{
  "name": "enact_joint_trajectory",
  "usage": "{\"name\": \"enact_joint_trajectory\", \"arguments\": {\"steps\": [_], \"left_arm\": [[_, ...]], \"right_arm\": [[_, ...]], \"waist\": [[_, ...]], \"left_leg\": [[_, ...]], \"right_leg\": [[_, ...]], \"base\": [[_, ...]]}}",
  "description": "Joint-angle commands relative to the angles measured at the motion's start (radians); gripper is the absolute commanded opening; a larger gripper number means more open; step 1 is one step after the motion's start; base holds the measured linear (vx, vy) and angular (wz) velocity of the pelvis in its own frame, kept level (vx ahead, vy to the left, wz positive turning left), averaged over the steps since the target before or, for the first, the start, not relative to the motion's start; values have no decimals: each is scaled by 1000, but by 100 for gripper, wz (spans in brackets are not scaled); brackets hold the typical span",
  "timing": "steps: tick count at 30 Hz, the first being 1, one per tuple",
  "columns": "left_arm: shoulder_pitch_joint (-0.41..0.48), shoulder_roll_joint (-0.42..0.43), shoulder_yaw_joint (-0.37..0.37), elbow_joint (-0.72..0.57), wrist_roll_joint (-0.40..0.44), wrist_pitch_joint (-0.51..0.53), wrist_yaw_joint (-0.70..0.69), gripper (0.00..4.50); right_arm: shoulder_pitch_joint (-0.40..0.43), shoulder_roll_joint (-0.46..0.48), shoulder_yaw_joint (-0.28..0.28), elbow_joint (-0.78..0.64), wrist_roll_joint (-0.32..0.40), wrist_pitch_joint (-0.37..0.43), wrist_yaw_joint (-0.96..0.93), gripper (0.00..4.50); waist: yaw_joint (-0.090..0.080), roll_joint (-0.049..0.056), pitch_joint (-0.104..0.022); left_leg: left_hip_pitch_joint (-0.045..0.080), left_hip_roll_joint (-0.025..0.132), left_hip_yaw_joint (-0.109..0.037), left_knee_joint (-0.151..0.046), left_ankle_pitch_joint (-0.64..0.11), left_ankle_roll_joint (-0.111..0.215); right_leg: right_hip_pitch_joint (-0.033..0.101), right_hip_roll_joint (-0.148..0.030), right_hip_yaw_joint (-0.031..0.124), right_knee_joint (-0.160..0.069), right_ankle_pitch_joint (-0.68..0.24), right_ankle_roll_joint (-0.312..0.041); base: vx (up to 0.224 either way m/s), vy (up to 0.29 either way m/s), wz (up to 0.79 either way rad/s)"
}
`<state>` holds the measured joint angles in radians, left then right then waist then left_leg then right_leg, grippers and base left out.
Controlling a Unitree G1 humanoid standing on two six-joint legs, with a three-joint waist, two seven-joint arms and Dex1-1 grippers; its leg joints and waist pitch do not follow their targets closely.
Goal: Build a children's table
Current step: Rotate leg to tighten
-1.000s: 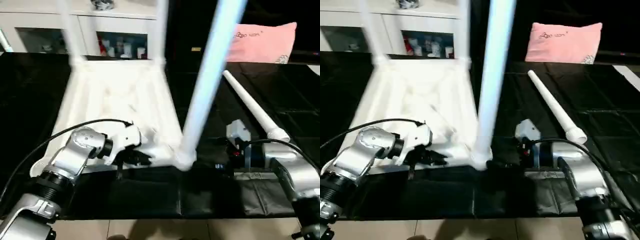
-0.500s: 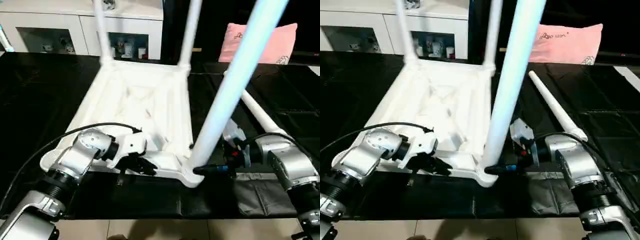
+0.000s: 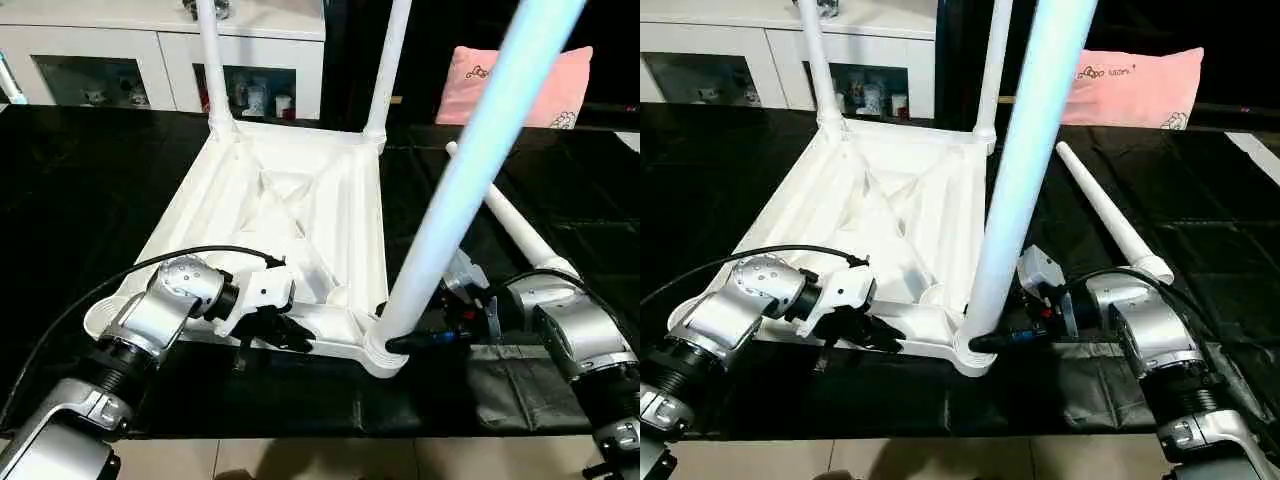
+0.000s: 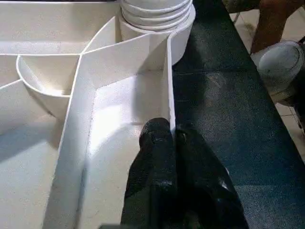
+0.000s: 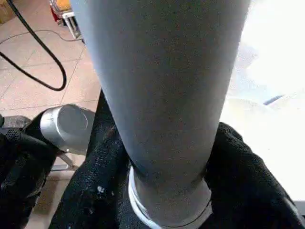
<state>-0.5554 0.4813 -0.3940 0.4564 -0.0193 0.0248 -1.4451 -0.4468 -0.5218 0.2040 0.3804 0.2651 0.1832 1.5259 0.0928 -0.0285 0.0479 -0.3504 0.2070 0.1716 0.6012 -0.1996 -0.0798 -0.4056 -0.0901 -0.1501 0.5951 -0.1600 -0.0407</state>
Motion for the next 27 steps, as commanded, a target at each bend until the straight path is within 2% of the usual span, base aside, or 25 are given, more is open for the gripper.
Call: {"name": "enact_joint_trajectory", "arguments": {"steps": [1,5,6,7,9,10,11,13,14,16,17,18,20,22,24,25,27], "left_arm": [[-35,-9,-11,-3,5,-18,-8,0],[-40,-12,-5,5,8,-4,10,0],[-39,-15,1,7,2,14,15,0],[-38,-20,9,8,-6,40,23,0],[-39,-29,23,1,-21,90,37,0],[-40,-41,37,-5,-29,123,62,0],[-41,-48,42,-6,-32,136,75,0],[-45,-68,57,-11,-34,171,119,0],[-48,-79,64,-14,-35,189,143,0],[-51,-144,107,-54,-41,298,282,0],[-51,-144,107,-54,-41,298,282,0],[-51,-188,130,-79,-38,360,372,0],[-51,-222,148,-100,-36,412,430,0],[-52,-264,166,-118,-31,460,495,0],[-57,-302,181,-121,-31,491,549,0],[-65,-328,195,-114,-40,506,581,0],[-80,-354,203,-101,-42,519,620,0]], "right_arm": [[-10,-7,6,7,7,-6,27,202],[-7,0,6,0,16,12,26,199],[-5,5,5,-4,18,20,17,198],[-3,10,5,-10,20,33,7,198],[0,21,9,-19,17,70,-26,198],[-1,50,1,-13,1,75,-99,198],[-1,62,-4,-12,-2,81,-129,198],[-7,102,-18,-2,-20,111,-231,198],[-11,122,-25,4,-31,130,-287,198],[-14,220,-67,10,-52,181,-503,198],[-14,220,-67,10,-52,181,-503,197],[-15,272,-76,15,-78,203,-617,196],[-19,309,-79,20,-97,223,-694,196],[-31,359,-88,39,-114,244,-789,195],[-55,407,-103,80,-134,258,-900,194],[-74,436,-112,110,-146,268,-970,194],[-99,483,-126,146,-167,284,-1055,194]], "waist": [[-3,-8,-68],[-3,-6,-67],[-4,-7,-67],[-4,-3,-67],[-5,-5,-65],[-7,-6,-63],[-8,5,-63],[-14,-1,-62],[-16,5,-62],[-36,4,-62],[-45,2,-63],[-54,5,-64],[-66,-4,-67],[-69,-1,-67],[-72,1,-67],[-70,-1,-68],[-76,0,-67]], "left_leg": [[-1,36,-4,-65,-141,66],[0,35,-3,-65,-149,64],[0,35,-3,-65,-148,63],[0,35,-3,-66,-149,61],[0,34,-3,-66,-152,58],[0,33,-3,-67,-160,54],[3,29,-5,-66,-173,45],[1,29,-7,-68,-180,33],[2,28,-8,-68,-185,27],[0,27,-13,-69,-197,5],[-3,26,-12,-68,-199,1],[-1,25,-13,-66,-201,-5],[-2,22,-10,-62,-190,5],[-5,19,-8,-61,-161,30],[-6,19,-7,-61,-149,35],[-4,19,-7,-62,-148,38],[-5,21,-10,-65,-148,33]], "right_leg": [[64,-68,70,-73,-324,-129],[63,-68,69,-77,-345,-122],[63,-68,69,-76,-344,-121],[64,-67,69,-76,-342,-123],[64,-66,68,-78,-353,-122],[63,-68,67,-83,-380,-113],[63,-70,65,-87,-415,-102],[63,-68,63,-92,-442,-87],[62,-67,62,-92,-445,-86],[63,-68,58,-93,-448,-82],[64,-66,58,-94,-451,-79],[64,-68,56,-95,-458,-75],[64,-66,57,-96,-451,-78],[62,-64,59,-94,-422,-89],[62,-64,59,-92,-405,-96],[62,-63,57,-95,-403,-94],[62,-62,58,-91,-394,-100]], "base": [[0,0,0],[0,0,0],[0,0,0],[0,0,0],[0,0,0],[0,0,0],[0,0,0],[0,0,0],[0,0,0],[0,0,0],[0,0,0],[0,0,0],[0,0,0],[0,0,0],[0,0,0],[0,0,0],[0,0,0]]}}
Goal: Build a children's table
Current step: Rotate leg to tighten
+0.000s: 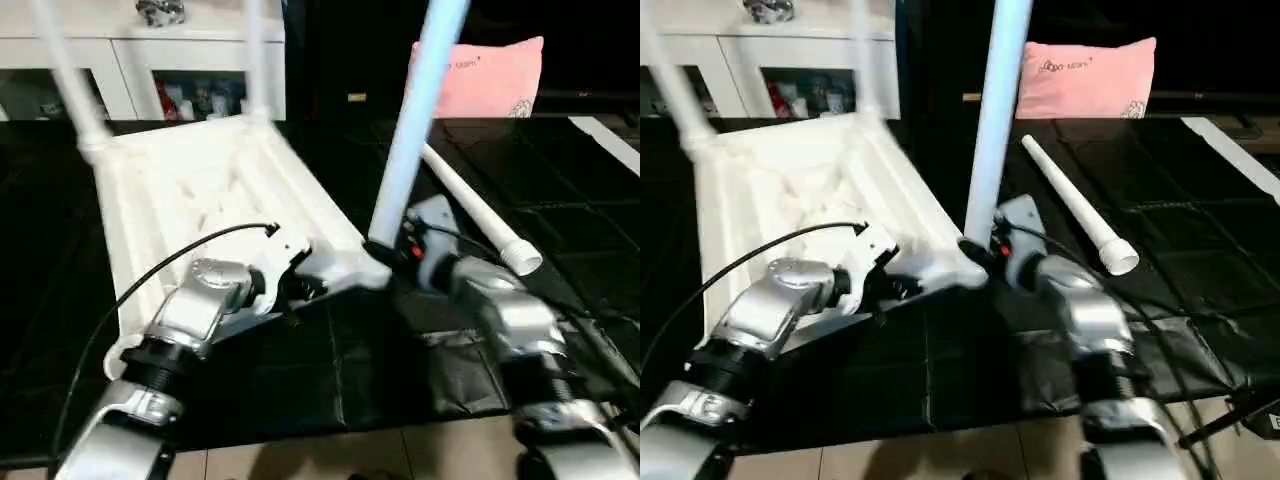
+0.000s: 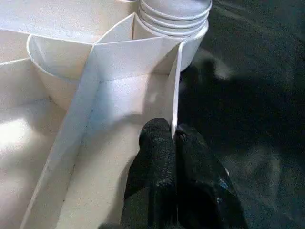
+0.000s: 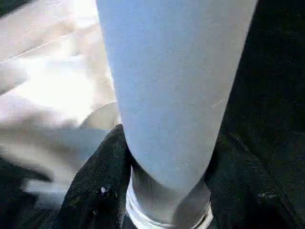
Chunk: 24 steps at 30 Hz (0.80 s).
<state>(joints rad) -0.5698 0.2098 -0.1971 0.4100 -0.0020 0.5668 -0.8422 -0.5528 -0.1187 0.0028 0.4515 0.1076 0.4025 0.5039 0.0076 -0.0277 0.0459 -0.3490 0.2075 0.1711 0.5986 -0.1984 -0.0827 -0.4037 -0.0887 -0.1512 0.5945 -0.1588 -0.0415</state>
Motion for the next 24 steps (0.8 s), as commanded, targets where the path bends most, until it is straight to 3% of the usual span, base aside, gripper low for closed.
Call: {"name": "enact_joint_trajectory", "arguments": {"steps": [1,3,4,5,14,18,19,24], "left_arm": [[-70,-88,4,-53,-52,-19,29,0],[-76,-82,-9,-45,-31,-25,32,0],[-75,-78,-14,-49,-24,-20,35,0],[-73,-73,-17,-52,-21,-14,39,0],[-67,-13,-40,-45,2,-49,1,0],[-56,54,-59,-24,5,-126,-96,0],[-55,63,-61,-22,5,-135,-109,0],[-45,119,-87,-11,-6,-214,-213,0]], "right_arm": [[1,97,72,83,-15,69,-57,194],[-7,122,57,86,-5,70,-71,194],[-8,128,53,81,-1,71,-77,249],[-9,130,50,76,2,66,-76,263],[47,81,60,-12,13,35,11,340],[126,-49,64,-120,62,6,202,363],[134,-68,64,-130,68,-4,231,387],[160,-172,42,-163,98,-26,380,419]], "waist": [[6,2,-65],[4,3,-65],[5,5,-65],[4,5,-65],[10,4,-65],[21,6,-63],[27,4,-64],[35,5,-63]], "left_leg": [[-5,21,-9,-62,-158,36],[-4,21,-9,-63,-167,39],[-5,22,-9,-64,-165,41],[-5,23,-9,-64,-164,43],[-6,24,-8,-65,-166,50],[-4,27,-7,-66,-168,65],[-2,26,-5,-65,-168,65],[-2,26,-8,-66,-183,62]], "right_leg": [[58,-64,61,-90,-392,-101],[59,-64,62,-91,-383,-99],[60,-66,64,-91,-370,-99],[61,-65,64,-89,-357,-101],[63,-68,68,-87,-340,-106],[63,-67,70,-87,-335,-98],[62,-67,70,-88,-334,-98],[62,-69,67,-91,-363,-100]], "base": [[0,0,0],[0,0,0],[0,0,0],[0,0,0],[0,0,0],[0,0,0],[0,0,0],[0,0,0]]}}
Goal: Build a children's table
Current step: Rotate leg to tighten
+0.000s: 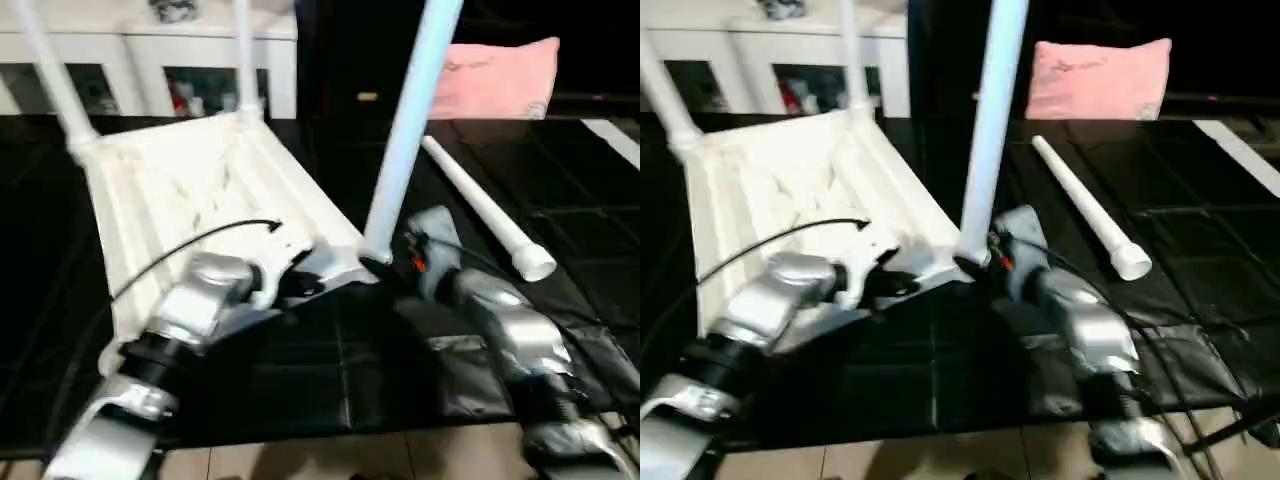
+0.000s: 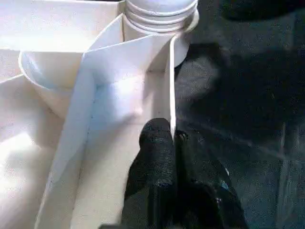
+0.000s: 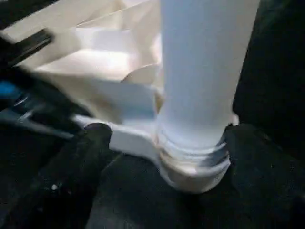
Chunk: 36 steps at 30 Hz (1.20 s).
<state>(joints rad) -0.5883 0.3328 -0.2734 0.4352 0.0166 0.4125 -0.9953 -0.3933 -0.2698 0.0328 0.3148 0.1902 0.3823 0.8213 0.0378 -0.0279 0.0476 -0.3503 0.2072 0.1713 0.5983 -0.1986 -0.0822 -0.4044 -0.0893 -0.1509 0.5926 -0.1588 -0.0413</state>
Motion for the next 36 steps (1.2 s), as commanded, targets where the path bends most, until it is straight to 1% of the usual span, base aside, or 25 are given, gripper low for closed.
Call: {"name": "enact_joint_trajectory", "arguments": {"steps": [1,2,3,4,5,6,7,8,9,11,12,14,15,17,18,19,20,22,24,25,26,27,30,33,36], "left_arm": [[-24,20,-20,-25,-32,-111,-113,0],[-24,20,-20,-25,-32,-111,-113,0],[-24,29,-23,-18,-35,-134,-133,0],[-18,53,-31,-15,-49,-175,-200,0],[-18,54,-31,-15,-49,-176,-202,0],[-16,64,-36,-15,-53,-189,-228,0],[-14,84,-51,-16,-52,-210,-273,0],[-13,88,-53,-17,-54,-213,-282,0],[-11,103,-63,-23,-60,-222,-322,0],[-13,117,-72,-26,-65,-242,-360,0],[-18,128,-82,-22,-65,-266,-392,0],[-21,131,-85,-17,-64,-276,-406,0],[-23,133,-86,-13,-64,-283,-417,0],[-24,135,-88,-9,-67,-289,-427,0],[-25,139,-95,-11,-67,-299,-445,0],[-25,142,-101,-13,-68,-308,-464,0],[-25,142,-101,-13,-68,-308,-464,0],[-25,143,-110,-15,-66,-319,-481,0],[-25,142,-119,-13,-65,-334,-498,0],[-25,142,-120,-12,-65,-335,-498,0],[-26,141,-122,-11,-64,-339,-502,0],[-26,139,-124,-8,-64,-344,-506,0],[-26,138,-126,-6,-62,-351,-510,0],[-25,137,-128,-6,-60,-358,-516,0],[-22,139,-131,-7,-57,-363,-519,0]], "right_arm": [[7,-72,11,-38,31,-11,132,431],[7,-72,11,-38,31,-11,132,442],[9,-91,12,-42,38,-11,158,445],[8,-144,24,-45,52,-21,241,448],[8,-146,25,-45,52,-22,244,448],[6,-163,30,-44,56,-24,275,448],[1,-192,42,-43,64,-26,332,448],[0,-197,44,-40,62,-31,342,448],[-8,-217,55,-27,56,-58,383,448],[-22,-233,68,-5,50,-77,422,448],[-33,-244,82,6,52,-97,467,448],[-38,-249,88,12,54,-105,487,448],[-43,-251,93,18,55,-112,501,448],[-48,-253,98,25,55,-121,515,448],[-55,-254,106,34,59,-131,543,448],[-63,-254,115,44,60,-143,567,448],[-63,-254,115,44,60,-143,567,448],[-75,-254,125,60,63,-151,599,413],[-91,-251,135,85,67,-161,635,410],[-92,-250,136,87,68,-162,637,392],[-97,-249,138,94,69,-165,647,381],[-101,-248,141,102,70,-170,658,381],[-104,-246,142,106,71,-176,664,349],[-105,-240,143,113,73,-186,675,332],[-102,-236,146,116,78,-187,686,295]], "waist": [[7,8,-65],[8,6,-66],[12,6,-66],[17,9,-66],[20,13,-66],[24,9,-66],[27,11,-66],[31,10,-66],[37,12,-66],[44,9,-65],[49,9,-65],[53,10,-65],[53,8,-66],[56,7,-66],[56,5,-66],[58,8,-67],[56,7,-67],[57,6,-67],[57,7,-67],[56,9,-68],[56,8,-67],[57,7,-67],[56,6,-68],[57,8,-68],[57,9,-68]], "left_leg": [[-1,26,-9,-65,-181,64],[0,28,-7,-65,-179,67],[0,28,-7,-64,-165,70],[-1,28,-7,-65,-162,70],[1,28,-8,-65,-168,71],[3,30,-6,-65,-170,69],[2,30,-6,-65,-167,67],[4,31,-6,-66,-169,69],[5,33,-6,-66,-169,65],[7,34,-5,-67,-175,59],[7,34,-4,-67,-180,57],[8,36,-4,-67,-183,52],[8,37,-4,-67,-180,52],[5,36,-4,-67,-173,51],[4,36,-4,-67,-170,52],[3,36,-4,-67,-167,52],[2,35,-4,-66,-168,53],[0,34,-3,-65,-163,56],[1,35,-4,-65,-163,56],[1,36,-5,-65,-167,54],[1,35,-4,-65,-171,53],[1,35,-4,-65,-172,54],[1,36,-5,-65,-168,54],[2,36,-5,-65,-168,53],[2,36,-5,-65,-172,52]], "right_leg": [[64,-68,67,-88,-354,-103],[64,-67,68,-88,-344,-104],[64,-66,70,-84,-316,-115],[64,-67,69,-80,-304,-122],[65,-67,68,-81,-308,-121],[63,-69,70,-81,-304,-129],[64,-69,70,-79,-297,-133],[63,-67,70,-80,-295,-136],[63,-67,70,-78,-292,-141],[61,-68,71,-77,-300,-143],[61,-70,70,-78,-310,-145],[60,-69,71,-76,-306,-148],[61,-69,71,-75,-299,-150],[63,-70,72,-72,-290,-152],[64,-70,71,-72,-294,-149],[65,-71,71,-72,-294,-149],[64,-70,71,-72,-296,-149],[66,-70,71,-73,-296,-148],[65,-69,70,-72,-301,-148],[65,-69,70,-72,-303,-150],[65,-69,69,-73,-306,-150],[65,-68,69,-73,-307,-150],[65,-68,70,-71,-302,-149],[65,-68,70,-71,-297,-153],[65,-68,69,-72,-304,-152]], "base": [[0,0,0],[0,0,0],[0,0,0],[0,0,0],[0,0,0],[0,0,0],[0,0,0],[0,0,0],[0,0,0],[0,0,0],[0,0,0],[0,0,0],[0,0,0],[0,0,0],[0,0,0],[0,0,0],[0,0,0],[0,0,0],[0,0,0],[0,0,0],[0,0,0],[0,0,0],[0,0,0],[0,0,0],[0,0,0]]}}
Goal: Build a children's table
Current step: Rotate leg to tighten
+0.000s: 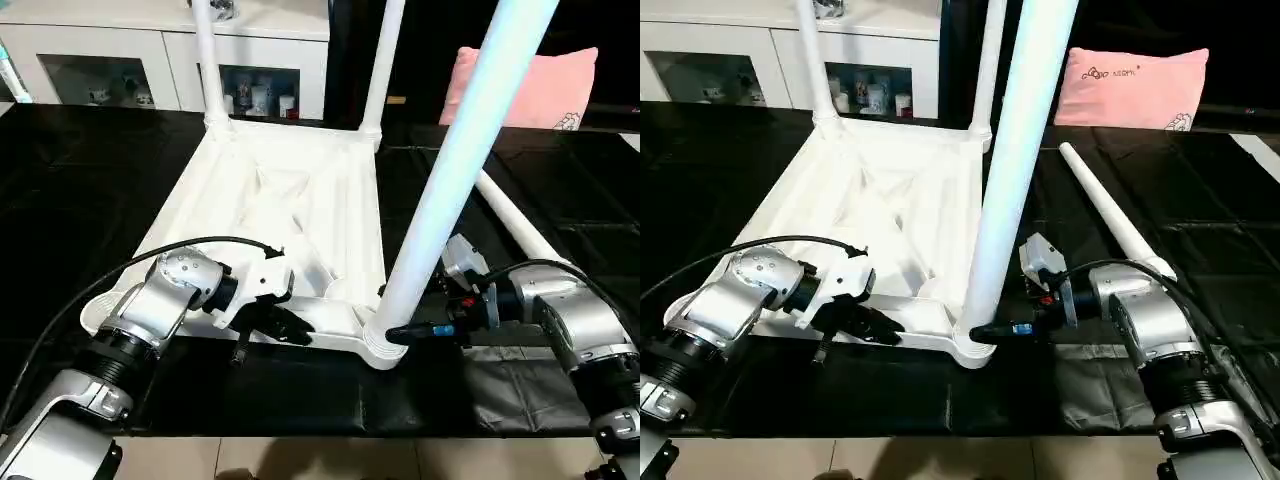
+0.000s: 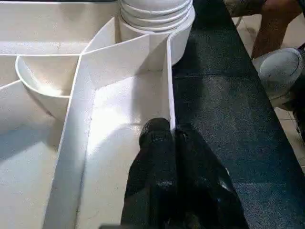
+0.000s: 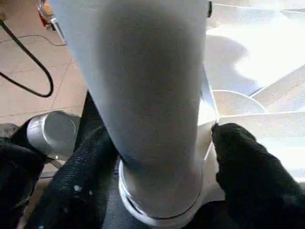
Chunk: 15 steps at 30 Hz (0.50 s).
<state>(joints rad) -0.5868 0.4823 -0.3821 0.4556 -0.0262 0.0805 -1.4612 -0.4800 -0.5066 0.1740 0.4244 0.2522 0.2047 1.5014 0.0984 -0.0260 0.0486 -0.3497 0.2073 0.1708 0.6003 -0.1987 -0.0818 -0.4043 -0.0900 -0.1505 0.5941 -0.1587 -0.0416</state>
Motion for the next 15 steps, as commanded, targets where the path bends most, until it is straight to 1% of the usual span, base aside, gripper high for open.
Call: {"name": "enact_joint_trajectory", "arguments": {"steps": [1,3,4,5,9,13,15], "left_arm": [[-23,-9,-23,-26,-13,-34,-55,0],[-21,-9,-24,-26,-11,-36,-56,0],[-21,-9,-25,-27,-11,-37,-56,0],[-20,-9,-25,-27,-11,-36,-56,0],[-18,-7,-29,-26,-8,-41,-54,0],[-17,-8,-28,-26,-8,-39,-51,0],[-16,-7,-28,-25,-7,-39,-49,0]], "right_arm": [[-15,2,5,8,18,-10,11,288],[-13,4,5,11,18,-13,16,273],[-13,4,4,11,18,-14,17,252],[-11,4,4,10,18,-13,19,252],[-4,5,5,5,23,-7,31,218],[0,6,5,-1,27,-2,34,207],[3,7,5,-6,32,3,36,202]], "waist": [[-4,6,-70],[-3,7,-69],[-4,7,-69],[-4,5,-70],[-4,6,-69],[-4,6,-70],[-4,8,-70]], "left_leg": [[2,35,-4,-67,-171,53],[1,36,-4,-67,-168,54],[1,36,-4,-67,-169,54],[1,36,-4,-67,-170,53],[2,36,-4,-67,-167,53],[1,36,-4,-67,-165,52],[2,36,-4,-67,-166,51]], "right_leg": [[65,-67,69,-73,-302,-152],[65,-67,69,-72,-296,-154],[65,-66,69,-72,-295,-154],[65,-66,69,-72,-296,-154],[64,-66,69,-73,-306,-150],[65,-67,69,-72,-296,-154],[65,-67,69,-72,-293,-155]], "base": [[0,0,0],[0,0,0],[0,0,0],[0,0,0],[0,0,0],[0,0,0],[0,0,0]]}}
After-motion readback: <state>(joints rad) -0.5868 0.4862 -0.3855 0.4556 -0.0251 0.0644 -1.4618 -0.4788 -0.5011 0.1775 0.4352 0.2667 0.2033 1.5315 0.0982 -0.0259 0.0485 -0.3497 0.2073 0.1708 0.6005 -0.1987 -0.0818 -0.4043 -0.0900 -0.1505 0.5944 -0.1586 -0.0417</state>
